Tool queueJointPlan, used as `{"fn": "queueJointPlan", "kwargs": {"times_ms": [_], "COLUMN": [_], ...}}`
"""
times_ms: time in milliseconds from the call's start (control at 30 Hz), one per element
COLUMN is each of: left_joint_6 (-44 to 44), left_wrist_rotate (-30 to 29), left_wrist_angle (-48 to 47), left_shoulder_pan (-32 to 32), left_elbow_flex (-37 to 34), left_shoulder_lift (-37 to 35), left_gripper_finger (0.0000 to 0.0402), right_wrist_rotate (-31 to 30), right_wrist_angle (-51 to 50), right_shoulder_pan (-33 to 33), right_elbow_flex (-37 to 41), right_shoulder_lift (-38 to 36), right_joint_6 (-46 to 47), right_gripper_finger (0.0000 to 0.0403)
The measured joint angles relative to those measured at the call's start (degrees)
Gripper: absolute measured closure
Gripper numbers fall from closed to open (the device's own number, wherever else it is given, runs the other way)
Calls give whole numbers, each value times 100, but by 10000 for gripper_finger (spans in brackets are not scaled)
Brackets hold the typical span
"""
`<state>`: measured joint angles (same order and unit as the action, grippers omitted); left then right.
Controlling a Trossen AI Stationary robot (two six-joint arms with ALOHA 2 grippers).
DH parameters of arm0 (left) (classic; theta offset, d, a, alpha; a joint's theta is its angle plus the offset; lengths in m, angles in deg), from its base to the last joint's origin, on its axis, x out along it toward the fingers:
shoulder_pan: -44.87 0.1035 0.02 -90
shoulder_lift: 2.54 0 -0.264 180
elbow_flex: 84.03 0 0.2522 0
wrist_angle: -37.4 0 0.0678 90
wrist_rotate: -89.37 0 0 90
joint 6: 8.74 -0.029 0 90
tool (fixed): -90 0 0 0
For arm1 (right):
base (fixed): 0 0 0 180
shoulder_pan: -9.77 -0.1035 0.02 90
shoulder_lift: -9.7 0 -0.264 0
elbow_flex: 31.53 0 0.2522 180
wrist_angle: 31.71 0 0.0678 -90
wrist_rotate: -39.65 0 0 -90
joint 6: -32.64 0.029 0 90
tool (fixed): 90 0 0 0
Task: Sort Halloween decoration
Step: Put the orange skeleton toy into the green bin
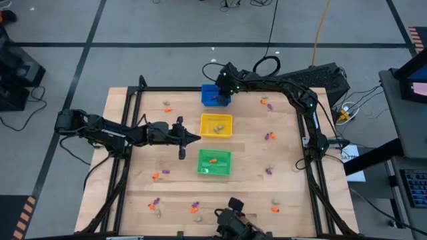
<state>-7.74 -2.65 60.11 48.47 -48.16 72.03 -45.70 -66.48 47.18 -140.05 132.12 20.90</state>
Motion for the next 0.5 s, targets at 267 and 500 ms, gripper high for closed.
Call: {"fn": "queueJointPlan", "kwargs": {"times_ms": [267, 500], "left_joint_6": [-136, -56], "left_wrist_rotate": [42, 36], "left_wrist_angle": [-341, -1448], "left_shoulder_pan": [-290, -894], "left_elbow_flex": [7, 36], "left_shoulder_lift": [-195, -595], "left_gripper_finger": [402, 402], "right_wrist_rotate": [-15, -36], "right_wrist_angle": [702, 2812], "right_shoulder_pan": [-327, -816], "right_elbow_flex": [632, 2682], "right_shoulder_lift": [-937, -2098], "right_joint_6": [58, 557], "right_gripper_finger": [378, 400]}}
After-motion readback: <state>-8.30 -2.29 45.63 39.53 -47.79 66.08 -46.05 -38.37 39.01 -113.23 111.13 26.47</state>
